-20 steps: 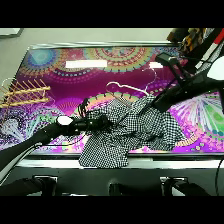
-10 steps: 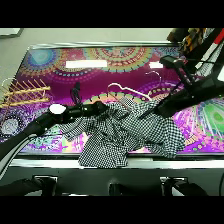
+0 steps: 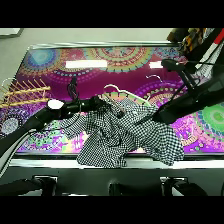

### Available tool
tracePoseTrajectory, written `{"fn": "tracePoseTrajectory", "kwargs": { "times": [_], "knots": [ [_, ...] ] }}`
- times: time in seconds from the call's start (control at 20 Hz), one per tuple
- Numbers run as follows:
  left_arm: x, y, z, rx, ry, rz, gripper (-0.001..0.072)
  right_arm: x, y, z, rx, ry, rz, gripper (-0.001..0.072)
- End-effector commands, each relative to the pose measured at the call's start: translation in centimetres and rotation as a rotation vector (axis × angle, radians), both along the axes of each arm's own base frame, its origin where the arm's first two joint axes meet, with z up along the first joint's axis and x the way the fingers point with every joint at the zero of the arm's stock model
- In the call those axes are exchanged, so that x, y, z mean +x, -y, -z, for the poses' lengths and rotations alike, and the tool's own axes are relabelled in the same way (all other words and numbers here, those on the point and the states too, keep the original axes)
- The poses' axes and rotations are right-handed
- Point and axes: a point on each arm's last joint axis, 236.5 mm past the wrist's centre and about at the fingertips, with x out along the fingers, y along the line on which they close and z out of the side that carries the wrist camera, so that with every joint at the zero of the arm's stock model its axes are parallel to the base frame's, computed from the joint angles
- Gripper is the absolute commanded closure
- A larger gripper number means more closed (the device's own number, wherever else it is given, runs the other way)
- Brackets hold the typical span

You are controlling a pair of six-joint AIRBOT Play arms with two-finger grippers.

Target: Fold the clothes and pants, and hang the long-sleeved shirts on hangers.

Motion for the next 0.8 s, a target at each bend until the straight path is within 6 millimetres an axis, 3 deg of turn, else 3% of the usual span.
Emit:
{"fn": "tracePoseTrajectory", "kwargs": {
  "times": [0.0,0.25,0.4,0.75],
  "knots": [
    [0.8,-0.2,-0.4,0.001,0.017,-0.015,0.0681,-0.5,0.0,-0.1,0.004,-0.027,0.025,0.0686],
    [2.4,0.1,-3.7,0.012,0.133,0.007,0.0681,-1.4,0.0,2.4,-0.006,-0.113,0.023,0.0686],
    [3.0,-0.2,-4.6,0.028,0.167,0.01,0.0681,-1.6,0.6,4.0,-0.036,-0.147,0.032,0.0686],
    [3.6,-0.4,-5.6,0.062,0.218,0.023,0.0681,-1.4,1.6,5.0,-0.085,-0.167,0.035,0.0687]
  ]
}}
